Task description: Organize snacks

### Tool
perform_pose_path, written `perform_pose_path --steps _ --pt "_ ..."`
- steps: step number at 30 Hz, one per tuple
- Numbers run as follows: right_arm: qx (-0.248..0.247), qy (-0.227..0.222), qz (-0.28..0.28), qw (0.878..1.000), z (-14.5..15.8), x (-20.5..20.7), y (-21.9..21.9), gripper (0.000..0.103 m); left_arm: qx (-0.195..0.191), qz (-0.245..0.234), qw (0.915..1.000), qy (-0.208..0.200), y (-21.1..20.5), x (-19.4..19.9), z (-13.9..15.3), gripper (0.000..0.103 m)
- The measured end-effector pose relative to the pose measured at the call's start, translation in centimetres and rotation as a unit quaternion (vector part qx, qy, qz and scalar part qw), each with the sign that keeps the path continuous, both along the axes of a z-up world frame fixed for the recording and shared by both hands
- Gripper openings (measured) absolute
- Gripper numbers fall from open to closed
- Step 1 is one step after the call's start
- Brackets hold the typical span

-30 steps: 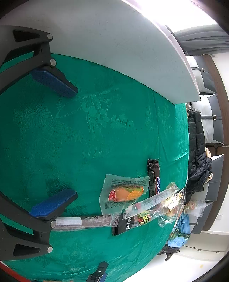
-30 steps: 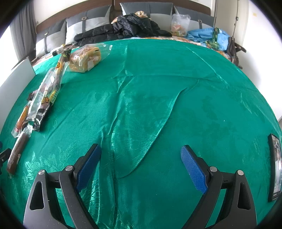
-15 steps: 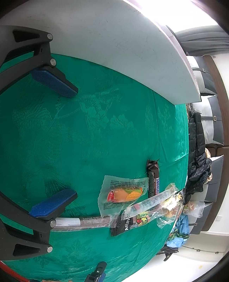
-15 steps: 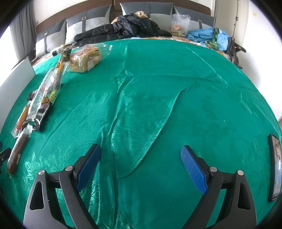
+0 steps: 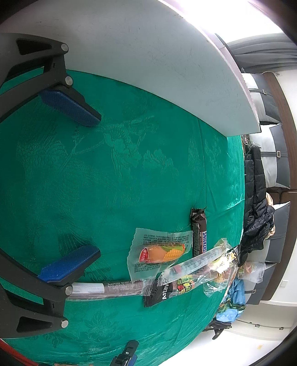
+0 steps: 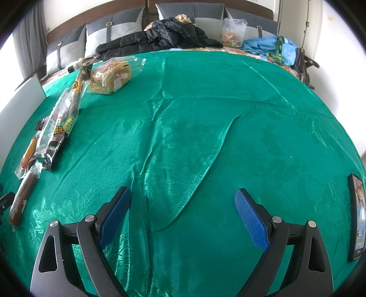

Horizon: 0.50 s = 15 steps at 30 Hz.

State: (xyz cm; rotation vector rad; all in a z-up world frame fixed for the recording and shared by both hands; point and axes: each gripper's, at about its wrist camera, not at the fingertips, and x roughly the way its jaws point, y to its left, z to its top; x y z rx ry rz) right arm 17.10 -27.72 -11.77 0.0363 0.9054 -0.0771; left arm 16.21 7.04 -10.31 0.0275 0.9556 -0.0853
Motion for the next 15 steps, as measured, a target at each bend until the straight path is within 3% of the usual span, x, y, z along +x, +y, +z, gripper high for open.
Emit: perform_pose_path --steps 15 --pt "0.000 0.000 0.000 1.000 -0.01 0.02 0.02 0.094 -0.001 0.003 1.0000 -0.001 0.12 -0.10 0.03 0.103"
